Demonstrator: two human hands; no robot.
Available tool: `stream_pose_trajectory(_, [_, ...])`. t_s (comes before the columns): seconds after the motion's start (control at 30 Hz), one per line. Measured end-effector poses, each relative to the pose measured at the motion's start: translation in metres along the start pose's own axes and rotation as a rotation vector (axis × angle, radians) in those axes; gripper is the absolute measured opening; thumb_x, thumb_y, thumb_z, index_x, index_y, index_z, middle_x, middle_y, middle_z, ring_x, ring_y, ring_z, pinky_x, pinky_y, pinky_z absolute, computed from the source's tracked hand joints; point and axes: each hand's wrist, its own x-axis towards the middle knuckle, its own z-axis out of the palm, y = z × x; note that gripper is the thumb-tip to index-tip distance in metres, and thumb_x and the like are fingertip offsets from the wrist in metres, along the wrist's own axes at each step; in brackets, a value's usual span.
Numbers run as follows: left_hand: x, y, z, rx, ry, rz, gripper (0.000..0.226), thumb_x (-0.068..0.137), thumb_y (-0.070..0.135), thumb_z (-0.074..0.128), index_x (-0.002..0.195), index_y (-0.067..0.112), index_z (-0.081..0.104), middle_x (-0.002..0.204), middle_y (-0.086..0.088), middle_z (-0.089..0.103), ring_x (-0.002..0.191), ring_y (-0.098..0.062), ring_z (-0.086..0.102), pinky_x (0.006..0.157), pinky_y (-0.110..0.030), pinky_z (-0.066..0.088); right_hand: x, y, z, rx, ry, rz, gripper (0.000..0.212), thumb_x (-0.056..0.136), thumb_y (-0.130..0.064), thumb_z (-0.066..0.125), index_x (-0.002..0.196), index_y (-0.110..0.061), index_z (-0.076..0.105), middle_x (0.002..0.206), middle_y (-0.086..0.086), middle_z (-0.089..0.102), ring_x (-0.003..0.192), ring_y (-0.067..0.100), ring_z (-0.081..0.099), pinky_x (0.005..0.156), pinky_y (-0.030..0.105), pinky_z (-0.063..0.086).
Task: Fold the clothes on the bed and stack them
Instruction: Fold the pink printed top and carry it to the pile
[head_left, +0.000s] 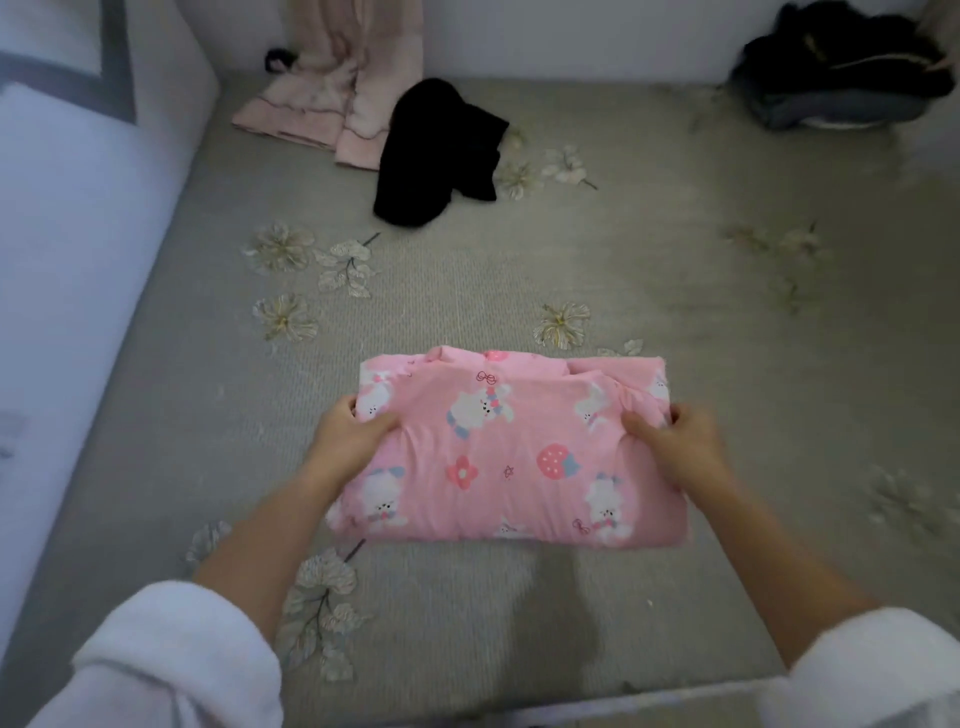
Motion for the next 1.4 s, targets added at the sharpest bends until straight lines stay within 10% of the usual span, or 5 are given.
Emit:
stream_pose_trajectory(0.47, [-0.172, 0.143, 0.133, 0.041, -0.129, 0.400, 0.024, 0.076, 0.021, 0.069, 0.098, 0.021, 0.059, 0.085, 0.008, 0.065, 0.075, -0.013, 0.064, 0.066, -0.032, 0.052, -0.081, 0.111, -0.268, 0.202, 0.274, -0.069, 0.020, 0.075, -0.031, 0.078, 0.075, -0.015, 0.065, 0.068, -0.001, 0.064, 0.065, 0.019, 0.058, 0.054, 0.028, 0.040])
stream_pose_trajectory(0.73, [-0.285, 0.197, 0.280, 0.080, -0.230, 0.528, 0.021, 0.076, 0.022, 0.068, 0.097, 0.022, 0.063, 0.085, 0.004, 0.066, 0.076, -0.017, 0.063, 0.065, -0.030, 0.048, -0.114, 0.229, -0.425, 0.259, 0.380, -0.006, 0.020, 0.077, -0.028, 0.077, 0.071, -0.018, 0.061, 0.072, -0.001, 0.065, 0.069, 0.021, 0.061, 0.067, 0.038, 0.050])
stream_pose_trajectory(0.93, [-0.346, 0.256, 0.399, 0.063, -0.366, 0.647, 0.016, 0.077, 0.013, 0.068, 0.074, 0.025, 0.058, 0.072, 0.008, 0.063, 0.065, -0.014, 0.060, 0.055, -0.025, 0.047, -0.126, 0.303, -0.526, 0.247, 0.525, 0.058, 0.023, 0.079, -0.036, 0.073, 0.079, -0.016, 0.063, 0.070, -0.005, 0.063, 0.061, 0.010, 0.057, 0.048, 0.025, 0.035])
stream_pose_trajectory(1.4, [-0.401, 0.404, 0.724, 0.077, -0.553, 0.802, 0.019, 0.080, 0.024, 0.069, 0.098, 0.020, 0.062, 0.081, 0.011, 0.064, 0.070, -0.005, 0.061, 0.052, -0.022, 0.042, -0.018, 0.453, -0.737, 0.286, 0.761, 0.202, 0.028, 0.079, -0.028, 0.075, 0.077, -0.002, 0.065, 0.087, 0.019, 0.070, 0.063, 0.017, 0.054, 0.058, 0.030, 0.041])
